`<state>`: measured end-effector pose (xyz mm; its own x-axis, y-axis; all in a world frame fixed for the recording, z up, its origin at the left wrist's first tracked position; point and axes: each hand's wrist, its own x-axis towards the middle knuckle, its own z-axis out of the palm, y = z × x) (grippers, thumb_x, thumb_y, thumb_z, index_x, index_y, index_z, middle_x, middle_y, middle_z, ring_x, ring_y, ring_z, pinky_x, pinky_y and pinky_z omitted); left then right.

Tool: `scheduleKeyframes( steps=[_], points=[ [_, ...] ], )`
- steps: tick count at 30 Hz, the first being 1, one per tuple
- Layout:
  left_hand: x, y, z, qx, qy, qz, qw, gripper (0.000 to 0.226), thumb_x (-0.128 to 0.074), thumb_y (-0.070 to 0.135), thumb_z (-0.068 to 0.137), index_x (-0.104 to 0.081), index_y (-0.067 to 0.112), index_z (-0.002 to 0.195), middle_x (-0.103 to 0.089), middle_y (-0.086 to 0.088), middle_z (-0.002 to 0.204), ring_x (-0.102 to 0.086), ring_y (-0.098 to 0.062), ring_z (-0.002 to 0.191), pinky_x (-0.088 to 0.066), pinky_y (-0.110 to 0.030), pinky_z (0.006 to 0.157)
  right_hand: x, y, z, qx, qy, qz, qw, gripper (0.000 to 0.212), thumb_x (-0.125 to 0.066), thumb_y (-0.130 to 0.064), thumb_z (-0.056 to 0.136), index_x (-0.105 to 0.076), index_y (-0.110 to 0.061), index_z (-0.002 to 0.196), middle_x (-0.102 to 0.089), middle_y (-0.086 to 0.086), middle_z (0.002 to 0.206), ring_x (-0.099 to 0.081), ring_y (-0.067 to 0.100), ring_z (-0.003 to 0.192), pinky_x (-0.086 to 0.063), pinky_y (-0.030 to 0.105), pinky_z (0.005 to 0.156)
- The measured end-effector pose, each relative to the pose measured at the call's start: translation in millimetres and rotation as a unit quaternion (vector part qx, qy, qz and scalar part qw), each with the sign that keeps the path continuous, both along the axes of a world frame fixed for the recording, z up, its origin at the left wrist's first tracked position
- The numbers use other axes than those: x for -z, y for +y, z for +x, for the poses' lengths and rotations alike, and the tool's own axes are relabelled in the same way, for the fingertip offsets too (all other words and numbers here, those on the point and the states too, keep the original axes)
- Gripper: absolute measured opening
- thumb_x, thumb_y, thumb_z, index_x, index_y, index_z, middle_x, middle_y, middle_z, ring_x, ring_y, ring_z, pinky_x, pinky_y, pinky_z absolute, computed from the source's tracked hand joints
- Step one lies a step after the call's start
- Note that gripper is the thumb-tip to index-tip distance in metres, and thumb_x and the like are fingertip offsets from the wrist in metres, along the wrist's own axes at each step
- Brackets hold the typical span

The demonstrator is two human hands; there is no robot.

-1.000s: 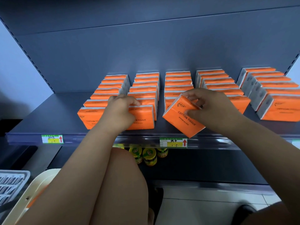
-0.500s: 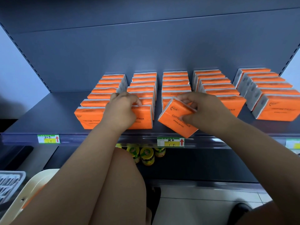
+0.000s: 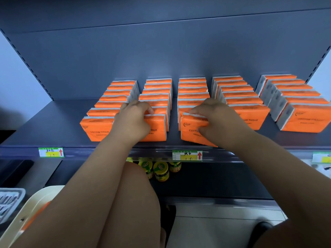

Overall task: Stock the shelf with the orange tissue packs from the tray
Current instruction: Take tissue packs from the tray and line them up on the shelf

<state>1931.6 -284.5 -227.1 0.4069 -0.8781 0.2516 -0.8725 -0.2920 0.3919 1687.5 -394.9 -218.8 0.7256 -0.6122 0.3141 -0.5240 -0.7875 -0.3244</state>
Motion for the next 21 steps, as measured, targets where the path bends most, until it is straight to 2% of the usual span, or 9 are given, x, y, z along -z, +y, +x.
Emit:
scheduleKeyframes(
  steps=[7,14,21],
  points=[
    [8,-3,7,0.023,-0.005,-0.018,1.0,0.049,-0.071,0.0,0.074,-0.069,0.028,0.115,-0.062,0.002,0.126,-0.05,-0.03,0.121,-0.039,-0.035,0.094,6,-2,9,-0.007,0.032,-0.037,0.999,0.057,-0.077,-0.003,0.08,-0.067,-0.021,0.134,-0.061,0.006,0.129,-0.054,0.03,0.124,-0.05,0.049,0.101],
    [9,-2,9,0.032,0.004,-0.015,0.999,0.049,-0.076,0.003,0.077,-0.071,0.025,0.12,-0.061,0.0,0.129,-0.05,-0.03,0.126,-0.037,-0.032,0.101,7,0,17,0.017,0.052,-0.085,0.995,0.055,-0.075,-0.005,0.079,-0.068,-0.021,0.132,-0.063,0.006,0.129,-0.052,0.032,0.124,-0.049,0.053,0.101],
    [6,1,5,0.035,0.008,-0.007,0.999,0.042,-0.077,0.01,0.078,-0.073,0.022,0.118,-0.061,-0.004,0.129,-0.053,-0.033,0.124,-0.041,-0.043,0.109,6,4,18,0.036,0.06,-0.075,0.995,0.058,-0.074,-0.01,0.081,-0.063,-0.024,0.137,-0.056,0.003,0.138,-0.047,0.029,0.13,-0.044,0.051,0.105]
  ],
)
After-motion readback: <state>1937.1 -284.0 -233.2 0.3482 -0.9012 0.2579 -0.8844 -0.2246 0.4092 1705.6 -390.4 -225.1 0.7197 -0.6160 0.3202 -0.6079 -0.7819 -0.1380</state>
